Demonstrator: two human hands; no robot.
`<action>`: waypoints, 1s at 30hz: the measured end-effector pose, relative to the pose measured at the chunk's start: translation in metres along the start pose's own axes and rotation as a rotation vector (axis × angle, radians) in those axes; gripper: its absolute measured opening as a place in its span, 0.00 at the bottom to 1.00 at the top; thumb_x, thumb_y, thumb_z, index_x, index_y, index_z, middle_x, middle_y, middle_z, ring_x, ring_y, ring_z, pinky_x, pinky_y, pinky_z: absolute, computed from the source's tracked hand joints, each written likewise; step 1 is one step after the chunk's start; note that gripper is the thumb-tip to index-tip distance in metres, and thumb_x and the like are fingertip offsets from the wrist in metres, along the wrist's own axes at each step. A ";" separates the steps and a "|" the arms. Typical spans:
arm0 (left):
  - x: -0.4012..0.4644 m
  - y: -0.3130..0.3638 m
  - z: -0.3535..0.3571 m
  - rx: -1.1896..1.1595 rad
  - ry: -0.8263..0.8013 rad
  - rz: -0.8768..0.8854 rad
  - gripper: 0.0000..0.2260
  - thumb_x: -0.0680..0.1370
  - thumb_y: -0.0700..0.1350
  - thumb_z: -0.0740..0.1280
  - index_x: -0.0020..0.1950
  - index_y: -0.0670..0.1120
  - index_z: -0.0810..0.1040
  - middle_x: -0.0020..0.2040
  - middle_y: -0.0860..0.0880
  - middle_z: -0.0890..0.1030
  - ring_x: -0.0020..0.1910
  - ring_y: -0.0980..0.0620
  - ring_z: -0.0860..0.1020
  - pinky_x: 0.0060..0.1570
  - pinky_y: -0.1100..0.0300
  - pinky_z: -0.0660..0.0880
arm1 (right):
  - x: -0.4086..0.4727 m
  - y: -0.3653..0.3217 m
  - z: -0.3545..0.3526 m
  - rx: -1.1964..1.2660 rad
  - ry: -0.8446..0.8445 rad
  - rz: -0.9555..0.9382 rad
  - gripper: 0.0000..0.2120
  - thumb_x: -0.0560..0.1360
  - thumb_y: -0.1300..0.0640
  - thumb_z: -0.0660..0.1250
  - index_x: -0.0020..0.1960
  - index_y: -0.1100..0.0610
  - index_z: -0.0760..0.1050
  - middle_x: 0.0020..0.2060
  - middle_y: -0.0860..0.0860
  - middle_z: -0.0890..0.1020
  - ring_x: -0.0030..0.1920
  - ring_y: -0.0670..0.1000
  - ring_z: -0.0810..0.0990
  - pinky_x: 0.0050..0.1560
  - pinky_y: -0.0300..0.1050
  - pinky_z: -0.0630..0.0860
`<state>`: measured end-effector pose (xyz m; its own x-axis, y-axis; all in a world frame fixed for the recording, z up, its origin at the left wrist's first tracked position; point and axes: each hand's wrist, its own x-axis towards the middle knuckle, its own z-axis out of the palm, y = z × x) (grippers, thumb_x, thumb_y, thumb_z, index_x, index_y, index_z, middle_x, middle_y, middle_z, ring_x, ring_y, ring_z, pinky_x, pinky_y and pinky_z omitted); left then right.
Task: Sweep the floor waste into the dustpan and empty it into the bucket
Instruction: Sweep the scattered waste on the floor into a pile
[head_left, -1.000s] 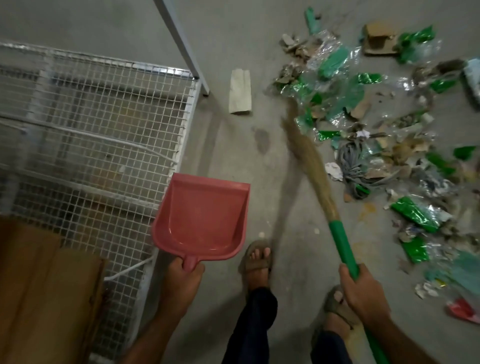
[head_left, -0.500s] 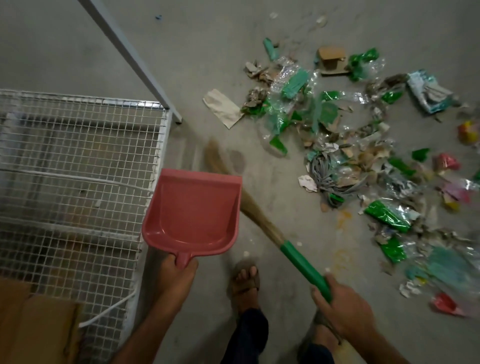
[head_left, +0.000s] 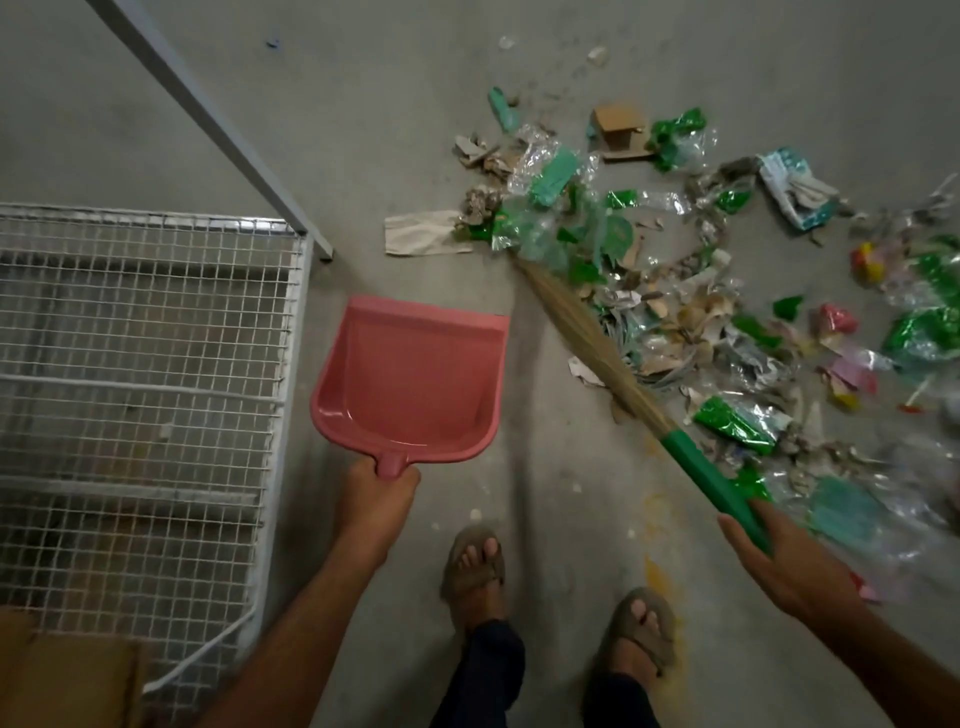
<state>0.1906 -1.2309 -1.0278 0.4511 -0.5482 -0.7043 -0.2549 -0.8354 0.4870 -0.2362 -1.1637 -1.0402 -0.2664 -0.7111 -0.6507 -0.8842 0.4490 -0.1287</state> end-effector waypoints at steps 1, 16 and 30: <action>0.003 0.004 -0.002 -0.004 0.000 0.006 0.07 0.73 0.41 0.71 0.37 0.44 0.76 0.31 0.43 0.77 0.32 0.45 0.75 0.35 0.54 0.70 | -0.015 0.007 -0.007 0.021 0.022 0.007 0.42 0.72 0.23 0.49 0.67 0.54 0.73 0.51 0.55 0.82 0.44 0.53 0.77 0.47 0.51 0.76; 0.054 0.043 -0.013 0.101 0.189 0.103 0.10 0.77 0.43 0.71 0.39 0.42 0.75 0.35 0.41 0.78 0.32 0.45 0.74 0.33 0.57 0.67 | 0.108 -0.240 0.039 0.066 -0.123 -0.256 0.20 0.81 0.38 0.55 0.63 0.52 0.68 0.53 0.57 0.83 0.54 0.62 0.82 0.51 0.53 0.76; 0.051 0.114 0.115 0.113 0.035 0.063 0.07 0.71 0.45 0.72 0.41 0.42 0.78 0.32 0.42 0.79 0.30 0.45 0.76 0.35 0.50 0.76 | 0.183 -0.033 -0.023 0.189 -0.025 0.215 0.25 0.81 0.38 0.56 0.65 0.57 0.70 0.43 0.55 0.78 0.41 0.57 0.77 0.44 0.48 0.74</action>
<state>0.0865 -1.3590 -1.0678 0.4606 -0.5996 -0.6545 -0.3773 -0.7997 0.4671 -0.2645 -1.3210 -1.1379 -0.4287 -0.5761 -0.6959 -0.7205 0.6828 -0.1214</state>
